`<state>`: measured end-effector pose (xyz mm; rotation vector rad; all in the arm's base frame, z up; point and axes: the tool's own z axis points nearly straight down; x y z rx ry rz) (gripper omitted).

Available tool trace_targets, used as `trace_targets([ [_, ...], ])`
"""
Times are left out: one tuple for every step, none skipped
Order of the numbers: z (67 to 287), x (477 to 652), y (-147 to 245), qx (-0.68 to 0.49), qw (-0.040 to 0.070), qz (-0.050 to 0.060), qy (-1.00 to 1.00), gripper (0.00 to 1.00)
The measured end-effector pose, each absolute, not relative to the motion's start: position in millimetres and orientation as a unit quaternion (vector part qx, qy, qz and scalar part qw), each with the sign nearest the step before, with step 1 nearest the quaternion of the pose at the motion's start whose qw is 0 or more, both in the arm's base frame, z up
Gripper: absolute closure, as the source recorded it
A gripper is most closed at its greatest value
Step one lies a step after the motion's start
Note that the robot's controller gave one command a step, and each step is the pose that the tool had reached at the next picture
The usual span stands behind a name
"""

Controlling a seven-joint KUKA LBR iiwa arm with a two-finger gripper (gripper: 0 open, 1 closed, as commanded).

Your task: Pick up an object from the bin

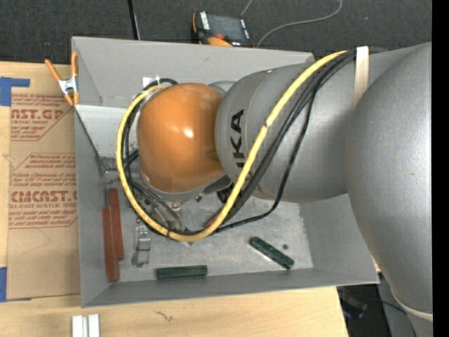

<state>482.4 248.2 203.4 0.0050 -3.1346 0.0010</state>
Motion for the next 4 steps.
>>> trace_targets([
  [67.3,512.6,155.2,-0.089,0.0,0.0,-0.996,0.0],
  [100.6,515.4,144.0,-0.121,-0.001,-0.001,-0.993,0.0],
  [99.4,518.0,129.0,-0.222,0.0,0.0,-0.975,0.0],
  [68.4,499.2,141.7,-0.305,0.002,0.0,-0.952,0.0],
])
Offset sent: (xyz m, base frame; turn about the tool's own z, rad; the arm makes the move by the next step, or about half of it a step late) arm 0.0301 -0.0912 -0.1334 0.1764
